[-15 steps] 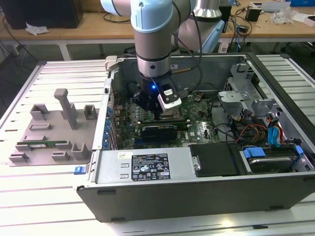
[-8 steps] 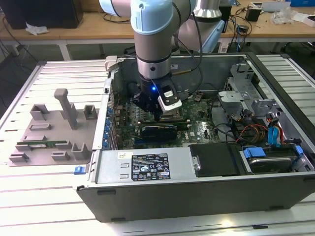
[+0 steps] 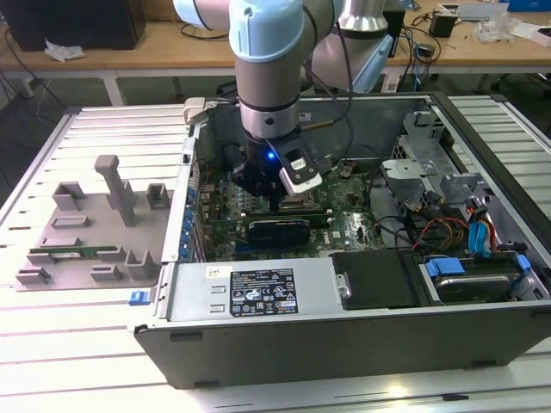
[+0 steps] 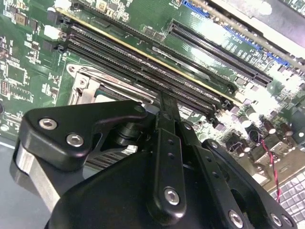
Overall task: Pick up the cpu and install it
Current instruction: 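Install the second cpu locking lever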
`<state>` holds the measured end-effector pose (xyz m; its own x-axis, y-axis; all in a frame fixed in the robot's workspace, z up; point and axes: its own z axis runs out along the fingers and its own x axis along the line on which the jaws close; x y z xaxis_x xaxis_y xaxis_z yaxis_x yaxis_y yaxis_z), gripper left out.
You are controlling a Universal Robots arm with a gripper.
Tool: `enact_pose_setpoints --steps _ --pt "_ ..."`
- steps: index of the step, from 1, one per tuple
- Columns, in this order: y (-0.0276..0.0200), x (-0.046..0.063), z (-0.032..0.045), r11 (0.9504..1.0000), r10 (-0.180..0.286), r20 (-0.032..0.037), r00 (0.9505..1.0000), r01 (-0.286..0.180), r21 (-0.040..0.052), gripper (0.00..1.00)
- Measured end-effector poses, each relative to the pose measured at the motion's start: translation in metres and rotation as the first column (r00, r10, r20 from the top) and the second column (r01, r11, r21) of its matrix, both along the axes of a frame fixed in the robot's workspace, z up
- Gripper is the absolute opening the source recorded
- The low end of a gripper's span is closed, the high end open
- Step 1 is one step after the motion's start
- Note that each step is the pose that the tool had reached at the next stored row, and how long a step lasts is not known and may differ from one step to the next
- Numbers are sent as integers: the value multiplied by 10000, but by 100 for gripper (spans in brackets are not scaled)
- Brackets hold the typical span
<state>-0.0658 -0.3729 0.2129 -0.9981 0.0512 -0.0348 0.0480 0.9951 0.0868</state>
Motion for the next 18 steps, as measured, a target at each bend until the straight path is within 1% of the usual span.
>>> enact_pose_setpoints --steps 2,3,4,5,6,7,9,10,12,15,18 --pt "-18 -1 0 10000 80 0 10000 -80 31 11" --pt "-40 -2 1 9997 122 2 9999 -122 212 11" --pt "-48 -2 0 9991 127 5 9999 -127 393 11" --pt "-57 -2 0 9985 131 6 9999 -131 537 11" --pt "-79 -2 0 9975 133 8 9999 -133 690 11" --pt "-98 -2 0 9972 133 9 9999 -133 742 11" --pt "-140 -2 0 9968 133 10 9999 -134 782 11" --pt "-154 -2 0 9967 133 10 9999 -134 795 11" --pt "-170 -5 -2 9961 133 11 9999 -133 874 11" --pt "-175 -35 -18 9939 133 13 9999 -134 1099 11" --pt "-175 -79 -57 9920 136 16 9999 -137 1252 11"
